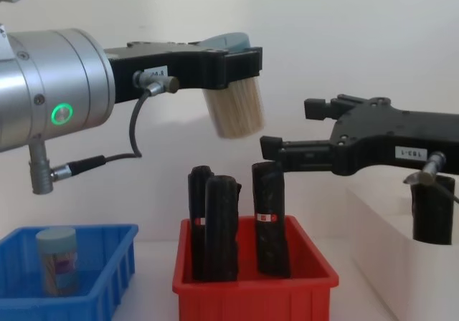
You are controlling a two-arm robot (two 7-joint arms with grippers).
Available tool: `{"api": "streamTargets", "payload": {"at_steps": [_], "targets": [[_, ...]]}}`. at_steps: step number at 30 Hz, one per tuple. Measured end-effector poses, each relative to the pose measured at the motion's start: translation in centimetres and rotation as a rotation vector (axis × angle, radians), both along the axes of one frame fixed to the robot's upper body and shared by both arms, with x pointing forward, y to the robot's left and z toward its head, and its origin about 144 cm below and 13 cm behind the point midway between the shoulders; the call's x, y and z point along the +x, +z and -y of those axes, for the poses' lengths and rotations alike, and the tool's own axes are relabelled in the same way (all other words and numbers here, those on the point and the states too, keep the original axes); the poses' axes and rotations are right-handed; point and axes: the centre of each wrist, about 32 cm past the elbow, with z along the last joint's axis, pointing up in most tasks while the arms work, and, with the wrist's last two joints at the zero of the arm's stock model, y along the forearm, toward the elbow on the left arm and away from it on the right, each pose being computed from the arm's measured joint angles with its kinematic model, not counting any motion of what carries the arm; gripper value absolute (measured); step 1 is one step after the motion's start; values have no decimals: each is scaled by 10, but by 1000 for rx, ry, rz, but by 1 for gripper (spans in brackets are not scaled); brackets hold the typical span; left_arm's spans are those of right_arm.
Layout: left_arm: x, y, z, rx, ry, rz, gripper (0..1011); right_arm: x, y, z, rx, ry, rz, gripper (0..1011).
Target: Pick the cotton swabs from the blue box and place them into the white box.
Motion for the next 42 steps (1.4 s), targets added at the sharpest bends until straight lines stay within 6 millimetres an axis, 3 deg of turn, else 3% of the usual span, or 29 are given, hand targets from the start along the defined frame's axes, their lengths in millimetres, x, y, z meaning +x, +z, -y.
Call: {"api": "streamTargets", "payload": {"at_steps": [42], "targets": [[3, -5, 17, 5, -78, -7, 689, 21, 14, -11, 3, 54, -46, 1002]]}}
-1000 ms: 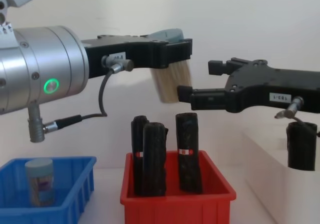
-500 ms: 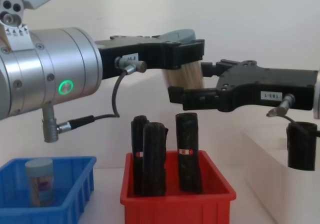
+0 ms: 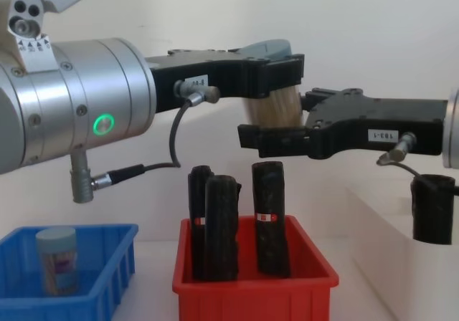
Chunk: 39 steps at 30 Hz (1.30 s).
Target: Pick the cotton swabs from the blue box and place them into the white box.
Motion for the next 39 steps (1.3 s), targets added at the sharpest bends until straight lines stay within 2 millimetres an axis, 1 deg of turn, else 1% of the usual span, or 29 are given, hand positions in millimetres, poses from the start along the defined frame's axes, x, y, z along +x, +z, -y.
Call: {"api": "streamTargets", "payload": {"at_steps": [12, 13, 15, 17, 19, 23, 24, 27, 37, 38, 39], "targets": [[0, 0, 1, -1, -21, 2, 689, 4, 2, -4, 9, 18, -28, 1000], [0, 0, 1, -1, -22, 2, 689, 4, 2, -4, 9, 19, -30, 968], [0, 0, 1, -1, -23, 2, 689, 4, 3, -5, 10, 21, -32, 945], [0, 0, 1, -1, -24, 2, 689, 5, 3, -5, 10, 22, -34, 882], [0, 0, 1, -2, -25, 2, 689, 5, 3, -5, 11, 23, -36, 849], [0, 0, 2, -2, -28, 2, 689, 5, 3, -6, 12, 25, -39, 732], [0, 0, 2, -3, -28, 3, 689, 5, 3, -6, 12, 26, -39, 684], [-1, 0, 2, -3, -29, 3, 689, 6, 3, -6, 12, 27, -41, 625], [-1, 0, 2, -4, -31, 3, 689, 6, 4, -6, 13, 29, -44, 624], [-1, 0, 2, -4, -31, 3, 698, 6, 4, -6, 13, 29, -44, 624], [-1, 0, 2, -4, -33, 3, 732, 6, 4, -7, 13, 29, -44, 624]]}}
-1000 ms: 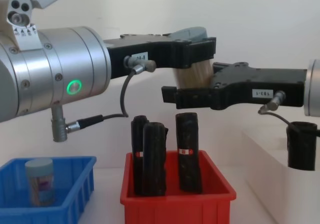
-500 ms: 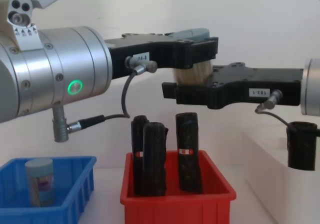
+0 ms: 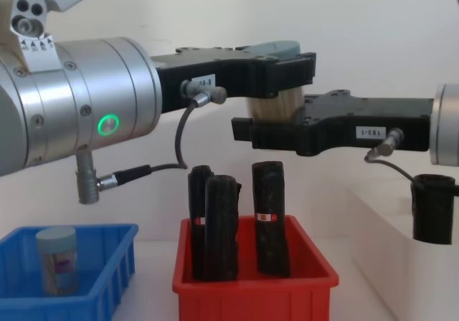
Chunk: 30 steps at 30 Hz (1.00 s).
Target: Pick the cotton swabs from the blue box and place them into the white box.
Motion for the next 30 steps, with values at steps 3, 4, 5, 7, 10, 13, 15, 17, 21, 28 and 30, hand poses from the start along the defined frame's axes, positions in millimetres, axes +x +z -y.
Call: {"api": "streamTargets", "payload": {"at_steps": [3, 4, 5, 7, 10, 13, 15, 17, 21, 28, 30], "targets": [[0, 0, 0, 0, -2, 0, 801, 0, 0, 0, 0, 0, 0, 624], [0, 0, 0, 0, -3, 0, 831, 0, 0, 0, 1, 0, 0, 624], [0, 0, 0, 0, -3, 0, 853, 0, 0, 0, 1, 0, 0, 624], [0, 0, 0, 0, -3, 0, 919, 0, 0, 0, 1, 1, -1, 624], [0, 0, 0, 0, -3, 0, 990, 0, 0, 0, 1, 1, -1, 624], [0, 0, 0, 0, -3, 0, 1003, 0, 0, 0, -1, -2, -1, 624], [0, 0, 0, 0, -3, 0, 1003, -1, -1, 2, -3, -10, -1, 624], [0, 0, 0, 0, -2, 0, 1003, -1, -2, 4, -3, -25, 1, 624], [0, 0, 0, 0, -2, -1, 1003, -4, -3, 9, -1, -57, 7, 624], [0, 0, 0, 1, -1, 0, 1003, -11, -8, 24, 15, -145, 24, 624], [0, 0, 0, 1, -1, 0, 1003, -13, -9, 27, 19, -164, 28, 624]]}}
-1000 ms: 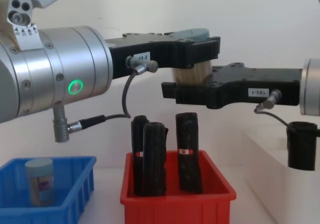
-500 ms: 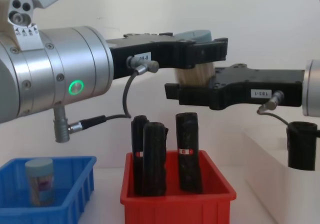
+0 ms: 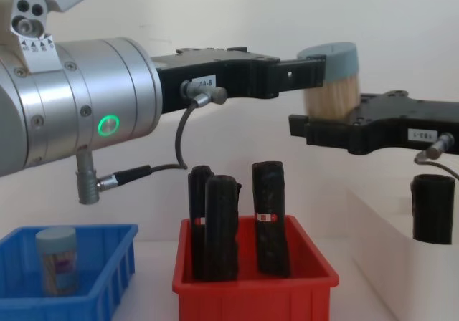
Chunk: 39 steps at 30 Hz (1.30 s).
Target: Pick the cotton swabs from the blue box and place them into the white box.
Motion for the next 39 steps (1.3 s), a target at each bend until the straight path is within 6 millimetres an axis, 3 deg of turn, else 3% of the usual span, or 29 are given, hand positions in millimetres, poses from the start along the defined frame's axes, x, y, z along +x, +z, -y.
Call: {"api": "streamTargets", "payload": {"at_steps": [26, 39], "targets": [[0, 0, 0, 0, 1, 0, 1003, -31, -22, 48, 112, -407, 85, 624], [0, 0, 0, 0, 1, 0, 1003, -18, -53, 54, 208, -613, 73, 624]]}}
